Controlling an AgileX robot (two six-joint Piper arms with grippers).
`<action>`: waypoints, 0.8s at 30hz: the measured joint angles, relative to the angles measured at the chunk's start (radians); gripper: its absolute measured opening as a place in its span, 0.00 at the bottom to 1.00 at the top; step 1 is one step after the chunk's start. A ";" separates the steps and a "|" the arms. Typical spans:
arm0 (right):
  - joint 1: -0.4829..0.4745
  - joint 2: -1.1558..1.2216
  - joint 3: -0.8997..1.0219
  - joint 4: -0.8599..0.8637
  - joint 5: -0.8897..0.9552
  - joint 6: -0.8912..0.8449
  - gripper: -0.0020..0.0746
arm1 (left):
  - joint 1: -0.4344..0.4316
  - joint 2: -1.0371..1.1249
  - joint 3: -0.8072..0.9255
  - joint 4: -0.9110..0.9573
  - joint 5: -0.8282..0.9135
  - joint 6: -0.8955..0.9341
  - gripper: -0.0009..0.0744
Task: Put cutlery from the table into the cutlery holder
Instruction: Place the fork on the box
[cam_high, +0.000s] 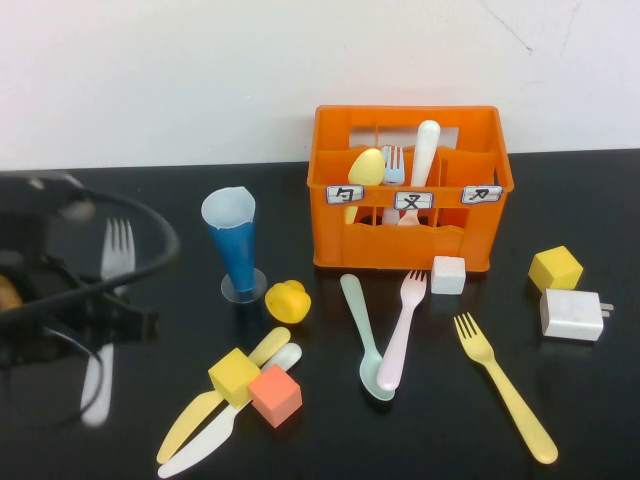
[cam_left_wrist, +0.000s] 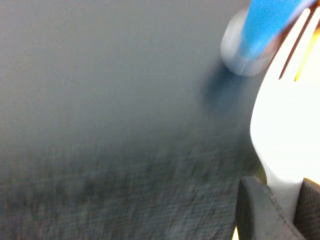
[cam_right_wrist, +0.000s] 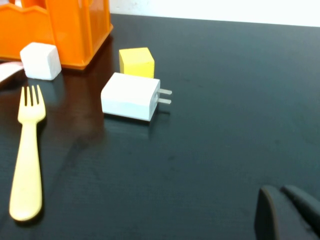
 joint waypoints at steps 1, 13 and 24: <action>0.000 0.000 0.000 0.000 0.000 0.000 0.02 | 0.000 -0.022 0.000 -0.002 -0.021 0.000 0.15; 0.000 0.000 0.000 0.000 0.002 0.000 0.02 | 0.000 -0.092 0.002 -0.243 -0.201 0.235 0.15; 0.000 0.000 0.000 0.000 0.002 0.000 0.02 | -0.002 -0.055 0.004 -0.426 -0.363 0.511 0.15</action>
